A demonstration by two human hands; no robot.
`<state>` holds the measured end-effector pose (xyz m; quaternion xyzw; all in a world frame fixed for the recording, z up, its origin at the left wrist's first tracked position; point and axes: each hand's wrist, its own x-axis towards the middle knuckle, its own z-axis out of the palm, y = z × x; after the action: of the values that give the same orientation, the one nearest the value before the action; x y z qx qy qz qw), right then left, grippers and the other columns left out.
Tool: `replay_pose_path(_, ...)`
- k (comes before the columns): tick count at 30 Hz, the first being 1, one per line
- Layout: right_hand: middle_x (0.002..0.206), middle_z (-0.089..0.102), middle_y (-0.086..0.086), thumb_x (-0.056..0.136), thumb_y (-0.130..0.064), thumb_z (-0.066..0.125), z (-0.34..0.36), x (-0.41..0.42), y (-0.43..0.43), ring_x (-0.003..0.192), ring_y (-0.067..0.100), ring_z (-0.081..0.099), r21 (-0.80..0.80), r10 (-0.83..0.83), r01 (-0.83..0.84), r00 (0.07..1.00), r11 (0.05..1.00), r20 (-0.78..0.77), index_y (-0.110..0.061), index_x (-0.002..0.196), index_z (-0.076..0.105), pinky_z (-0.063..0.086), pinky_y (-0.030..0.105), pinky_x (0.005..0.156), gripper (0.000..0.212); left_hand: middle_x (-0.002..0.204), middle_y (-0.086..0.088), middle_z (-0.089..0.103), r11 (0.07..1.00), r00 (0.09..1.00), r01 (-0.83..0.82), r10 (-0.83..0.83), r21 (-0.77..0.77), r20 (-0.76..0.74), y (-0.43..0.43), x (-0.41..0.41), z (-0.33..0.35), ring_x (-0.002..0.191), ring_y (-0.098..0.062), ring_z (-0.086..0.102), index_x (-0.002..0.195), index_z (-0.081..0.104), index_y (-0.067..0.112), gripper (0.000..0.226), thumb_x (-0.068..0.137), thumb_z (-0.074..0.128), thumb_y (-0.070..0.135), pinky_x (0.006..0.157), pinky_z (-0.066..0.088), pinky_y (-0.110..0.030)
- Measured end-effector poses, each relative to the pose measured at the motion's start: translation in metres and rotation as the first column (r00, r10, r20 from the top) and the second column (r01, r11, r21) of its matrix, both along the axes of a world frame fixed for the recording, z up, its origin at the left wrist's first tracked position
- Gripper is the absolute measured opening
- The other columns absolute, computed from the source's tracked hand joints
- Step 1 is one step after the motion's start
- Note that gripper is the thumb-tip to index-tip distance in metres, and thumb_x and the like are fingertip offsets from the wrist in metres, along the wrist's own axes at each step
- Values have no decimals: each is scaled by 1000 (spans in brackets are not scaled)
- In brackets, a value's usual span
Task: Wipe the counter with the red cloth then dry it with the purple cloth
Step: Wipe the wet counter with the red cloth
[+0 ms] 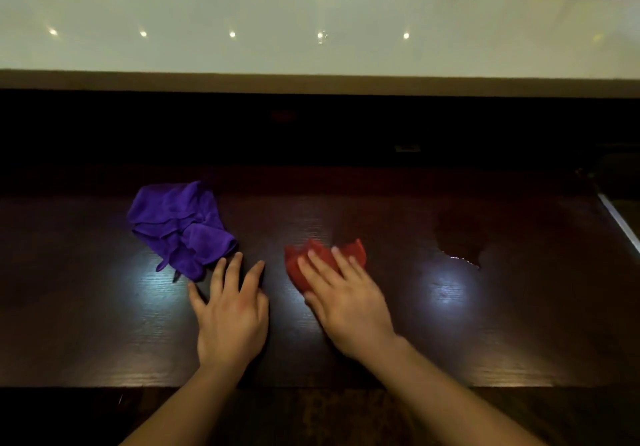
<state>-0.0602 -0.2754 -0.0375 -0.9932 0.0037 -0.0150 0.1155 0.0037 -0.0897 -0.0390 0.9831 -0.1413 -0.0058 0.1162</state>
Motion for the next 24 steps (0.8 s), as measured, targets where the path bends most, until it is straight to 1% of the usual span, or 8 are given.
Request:
replay_pose_path(3, 152, 41, -9, 97, -50, 36, -5, -39, -41, 142, 22, 35, -69, -12, 12, 1000, 998, 1, -32, 149, 30, 30, 39, 116, 56, 153, -8, 40, 1000, 1000, 10, -10, -3, 15, 0, 0, -1, 145, -26, 26, 138, 50, 29, 53, 89, 32, 38, 111, 11, -68)
replay_pose_path(8, 157, 32, -4, 101, -42, 36, 8, -13, -95, 147, 28, 24, -65, -429, 426, 903, 903, -39, -25, 152, 25, 22, 42, 119, 55, 151, -10, 41, 1000, 1000, 14, -14, 28, 18, -2, -1, -1, 144, -29, 28, 137, 49, 26, 52, 89, 32, 38, 110, 13, -71)
replay_pose_path(10, 155, 36, -1, 99, -42, 39, 4, -33, -65, 144, 31, 31, -82, -349, 348, 937, 934, -5, -24, 151, 29, 29, 43, 117, 56, 151, -12, 41, 999, 1000, 23, -24, 47, 11, -4, -2, 1, 144, -30, 28, 138, 49, 25, 53, 89, 32, 40, 109, 13, -72)
replay_pose_path(13, 154, 38, -10, 98, -49, 35, 0, -91, -40, 143, 21, 33, -61, -108, 106, 994, 993, -22, -32, 150, 28, 33, 40, 115, 55, 153, -14, 39, 995, 999, 33, -34, 97, 1, -5, -4, 4, 144, -33, 26, 141, 46, 22, 59, 89, 30, 45, 109, 13, -73)
replay_pose_path(16, 147, 47, -7, 96, -46, 38, 4, -116, -84, 137, 21, 44, -79, -180, 180, 984, 980, 13, -27, 145, 40, 39, 41, 110, 53, 153, -17, 37, 990, 999, 37, -36, 133, -11, -8, -5, 5, 144, -37, 26, 144, 44, 22, 64, 90, 26, 51, 109, 16, -72)
replay_pose_path(18, 143, 53, 2, 96, -37, 45, 4, -122, -123, 131, 28, 51, -102, -382, 387, 922, 917, 64, -19, 141, 48, 41, 44, 106, 49, 155, -18, 32, 994, 999, -10, 15, 112, -44, -20, -4, 6, 145, -38, 19, 147, 36, 27, 62, 93, 25, 56, 110, 13, -72)
replay_pose_path(21, 152, 41, 4, 101, -37, 40, 11, -117, -175, 141, 28, 36, -91, -657, 653, 754, 751, -12, -18, 148, 35, 34, 44, 114, 51, 158, -21, 21, 988, 982, -143, 149, 59, -117, -46, -2, 5, 147, -40, 6, 150, 26, 32, 63, 93, 28, 59, 111, 1, -73)
replay_pose_path(24, 159, 27, -4, 102, -44, 29, 20, -89, -186, 147, 22, 23, -78, -758, 755, 648, 652, -65, -23, 152, 23, 28, 41, 117, 55, 157, -25, 17, 983, 982, -158, 166, 88, -94, -56, -7, -1, 147, -43, 2, 151, 24, 28, 67, 92, 28, 59, 110, -3, -74)
